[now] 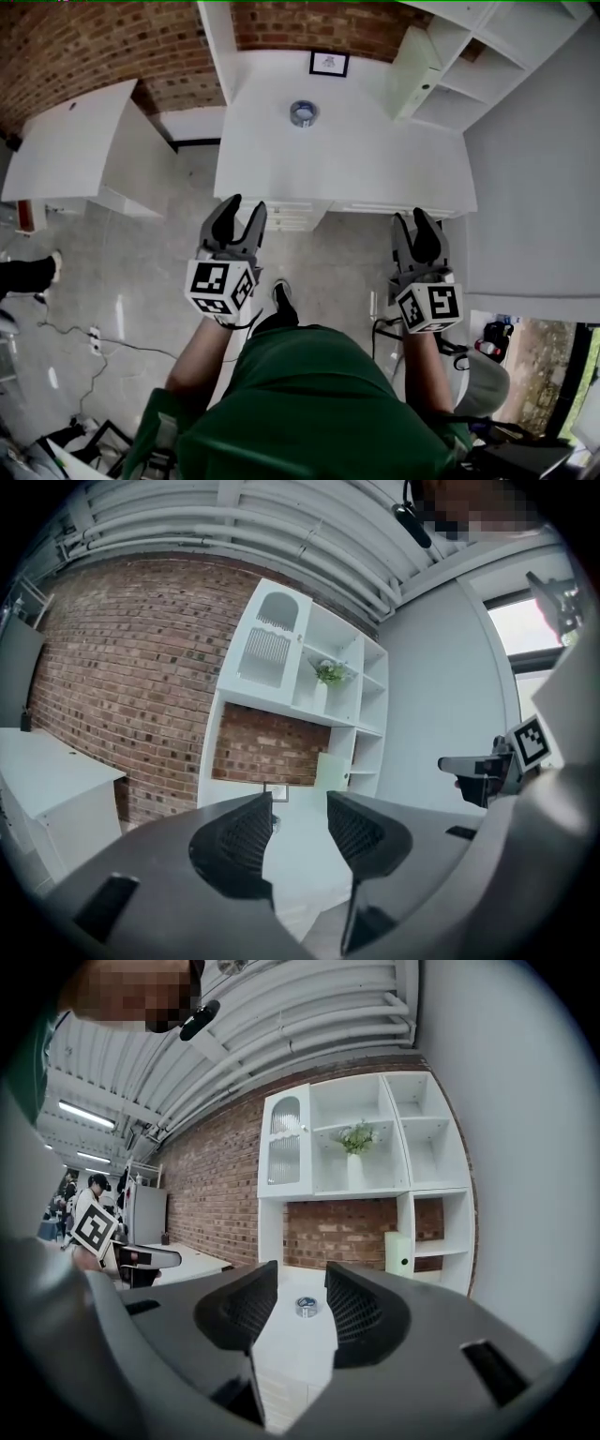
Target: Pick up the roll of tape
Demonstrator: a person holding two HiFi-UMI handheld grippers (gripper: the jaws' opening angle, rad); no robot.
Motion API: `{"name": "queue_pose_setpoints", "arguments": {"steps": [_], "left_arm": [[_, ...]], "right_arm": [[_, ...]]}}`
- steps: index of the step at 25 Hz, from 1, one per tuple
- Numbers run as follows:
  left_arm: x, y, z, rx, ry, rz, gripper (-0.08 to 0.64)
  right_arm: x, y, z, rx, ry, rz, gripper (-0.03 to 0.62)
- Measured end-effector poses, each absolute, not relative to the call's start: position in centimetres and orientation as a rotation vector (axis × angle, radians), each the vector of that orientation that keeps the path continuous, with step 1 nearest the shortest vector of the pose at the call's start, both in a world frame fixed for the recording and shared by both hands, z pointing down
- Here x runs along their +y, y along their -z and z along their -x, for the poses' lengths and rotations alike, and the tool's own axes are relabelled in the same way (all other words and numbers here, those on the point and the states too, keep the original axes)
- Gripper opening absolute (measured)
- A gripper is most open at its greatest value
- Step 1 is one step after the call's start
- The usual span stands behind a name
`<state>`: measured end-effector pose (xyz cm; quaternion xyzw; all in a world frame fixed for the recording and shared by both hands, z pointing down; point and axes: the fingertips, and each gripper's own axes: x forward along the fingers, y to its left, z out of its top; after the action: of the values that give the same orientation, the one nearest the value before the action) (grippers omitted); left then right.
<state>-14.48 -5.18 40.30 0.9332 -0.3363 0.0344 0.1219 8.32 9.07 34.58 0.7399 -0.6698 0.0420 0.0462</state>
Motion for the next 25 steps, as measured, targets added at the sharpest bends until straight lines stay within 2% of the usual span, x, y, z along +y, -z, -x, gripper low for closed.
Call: {"name": "queue_pose_setpoints", "arguments": {"steps": [10,25], "left_arm": [[-12.0,-41.5,13.2,-0.928,-0.119,-2.729,0.190],[-21.1,-45.7,3.3,-0.986,-0.278,-2.664,0.190]], "right_arm": [[2.5,-35.5,-8.5,-2.019,-0.157,-2.248,0.170],[-7.5,-39.2,-18.8,-2.139,-0.252,-2.206,0.158]]}}
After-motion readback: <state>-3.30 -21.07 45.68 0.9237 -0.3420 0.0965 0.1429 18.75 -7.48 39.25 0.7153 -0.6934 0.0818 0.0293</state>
